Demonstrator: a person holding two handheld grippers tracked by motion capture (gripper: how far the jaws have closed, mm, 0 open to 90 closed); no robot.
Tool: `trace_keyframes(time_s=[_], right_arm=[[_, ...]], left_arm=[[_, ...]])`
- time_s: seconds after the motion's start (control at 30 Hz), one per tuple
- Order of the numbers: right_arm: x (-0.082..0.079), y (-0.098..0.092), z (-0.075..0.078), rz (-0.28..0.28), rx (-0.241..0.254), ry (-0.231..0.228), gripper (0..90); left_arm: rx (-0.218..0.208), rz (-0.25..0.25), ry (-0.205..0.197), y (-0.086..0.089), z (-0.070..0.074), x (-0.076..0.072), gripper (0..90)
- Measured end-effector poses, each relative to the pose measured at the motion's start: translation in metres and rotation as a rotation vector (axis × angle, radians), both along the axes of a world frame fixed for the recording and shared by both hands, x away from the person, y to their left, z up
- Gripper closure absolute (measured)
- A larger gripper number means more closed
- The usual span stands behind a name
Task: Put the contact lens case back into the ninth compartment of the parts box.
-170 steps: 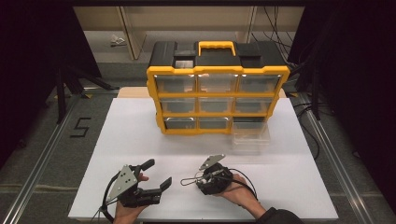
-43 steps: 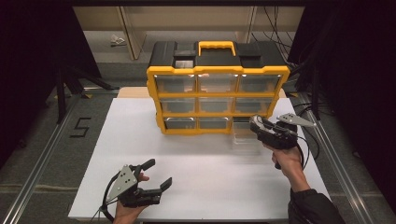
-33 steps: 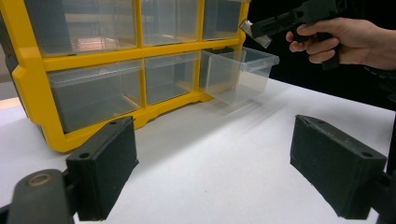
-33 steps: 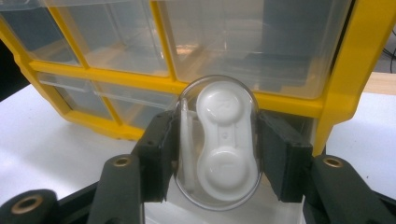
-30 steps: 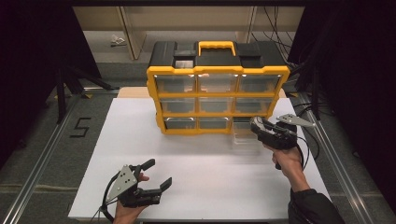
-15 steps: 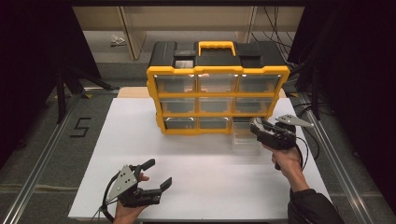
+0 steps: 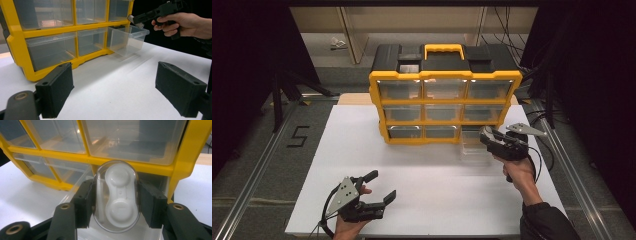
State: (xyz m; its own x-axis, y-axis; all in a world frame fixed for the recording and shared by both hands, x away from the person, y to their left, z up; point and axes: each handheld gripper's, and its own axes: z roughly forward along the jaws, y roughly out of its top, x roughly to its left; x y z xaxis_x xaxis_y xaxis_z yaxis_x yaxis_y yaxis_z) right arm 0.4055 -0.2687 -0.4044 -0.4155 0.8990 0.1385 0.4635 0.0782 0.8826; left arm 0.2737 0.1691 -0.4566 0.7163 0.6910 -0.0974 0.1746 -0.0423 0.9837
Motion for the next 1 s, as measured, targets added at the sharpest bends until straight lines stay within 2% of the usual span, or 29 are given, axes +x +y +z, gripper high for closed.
trace_keyframes(time_s=[0.2,0.5,0.6,1.0], right_arm=[[0.001,-0.002,-0.001,0.001,0.01,0.013,48.5],[-0.001,-0.002,0.004,0.009,0.028,0.0,42.3],[-0.003,0.001,0.007,0.018,0.024,-0.015,37.3],[-0.016,0.021,0.018,0.1,0.008,-0.06,31.1]], left_arm=[[-0.003,0.004,0.0,0.001,0.0,0.0,14.6],[0.0,0.001,-0.001,0.0,0.0,0.0,14.6],[-0.001,0.0,0.0,0.0,0.0,0.0,14.6],[-0.003,-0.001,0.0,0.0,0.0,0.0,14.6]])
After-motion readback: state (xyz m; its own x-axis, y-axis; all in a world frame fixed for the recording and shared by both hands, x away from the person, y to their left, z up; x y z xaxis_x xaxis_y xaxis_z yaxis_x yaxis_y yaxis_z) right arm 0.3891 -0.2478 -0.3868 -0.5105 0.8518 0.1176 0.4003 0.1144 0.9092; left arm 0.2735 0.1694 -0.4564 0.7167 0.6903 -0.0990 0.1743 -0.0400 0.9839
